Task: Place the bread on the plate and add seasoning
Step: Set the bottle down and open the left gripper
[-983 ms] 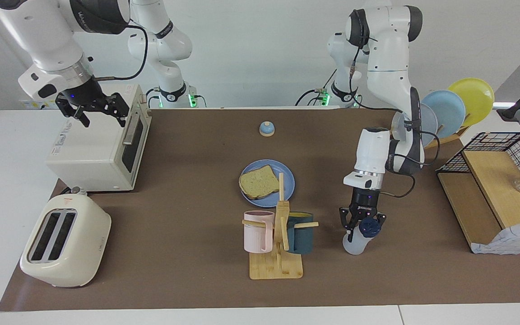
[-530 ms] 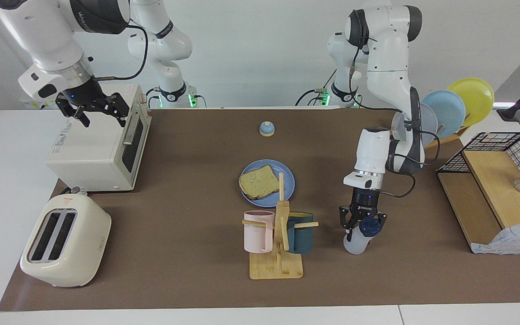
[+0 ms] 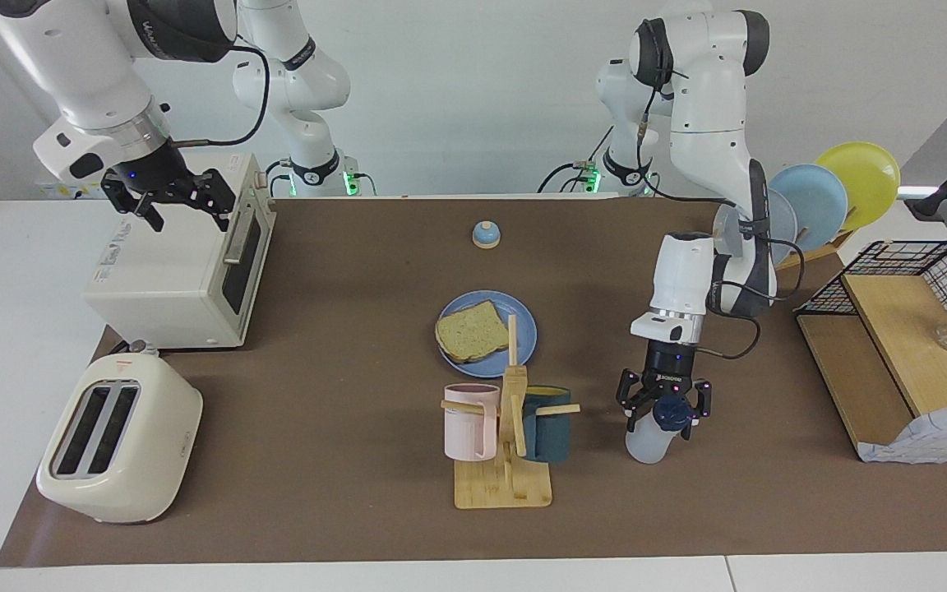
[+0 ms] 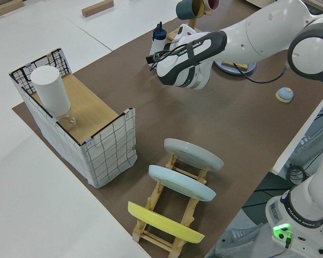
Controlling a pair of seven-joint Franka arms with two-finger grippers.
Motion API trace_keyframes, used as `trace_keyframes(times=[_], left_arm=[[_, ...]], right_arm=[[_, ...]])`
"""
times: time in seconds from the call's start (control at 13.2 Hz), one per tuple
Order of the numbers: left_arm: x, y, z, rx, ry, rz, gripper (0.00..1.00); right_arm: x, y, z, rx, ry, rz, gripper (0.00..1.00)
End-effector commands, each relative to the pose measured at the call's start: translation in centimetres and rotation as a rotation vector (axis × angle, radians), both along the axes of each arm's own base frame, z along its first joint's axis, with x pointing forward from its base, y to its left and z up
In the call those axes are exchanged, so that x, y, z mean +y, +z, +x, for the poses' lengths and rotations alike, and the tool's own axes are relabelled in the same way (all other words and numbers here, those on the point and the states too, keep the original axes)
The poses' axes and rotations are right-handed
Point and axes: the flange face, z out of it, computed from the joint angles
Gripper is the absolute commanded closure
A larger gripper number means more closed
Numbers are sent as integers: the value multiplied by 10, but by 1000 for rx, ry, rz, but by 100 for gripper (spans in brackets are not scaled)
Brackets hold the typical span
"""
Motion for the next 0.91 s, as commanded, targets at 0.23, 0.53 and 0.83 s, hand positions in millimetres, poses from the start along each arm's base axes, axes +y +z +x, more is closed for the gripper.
trace_keyframes(times=[0.23, 0.53, 0.83], left_arm=[[16, 50, -69, 14, -9, -22, 0], [-21, 89, -94, 122, -3, 81, 0], [-63, 129, -111, 210, 8, 196, 0]], right_arm=[[-3, 0, -6, -5, 7, 8, 0], [-3, 0, -6, -7, 6, 7, 0], [-3, 0, -6, -7, 7, 8, 0]])
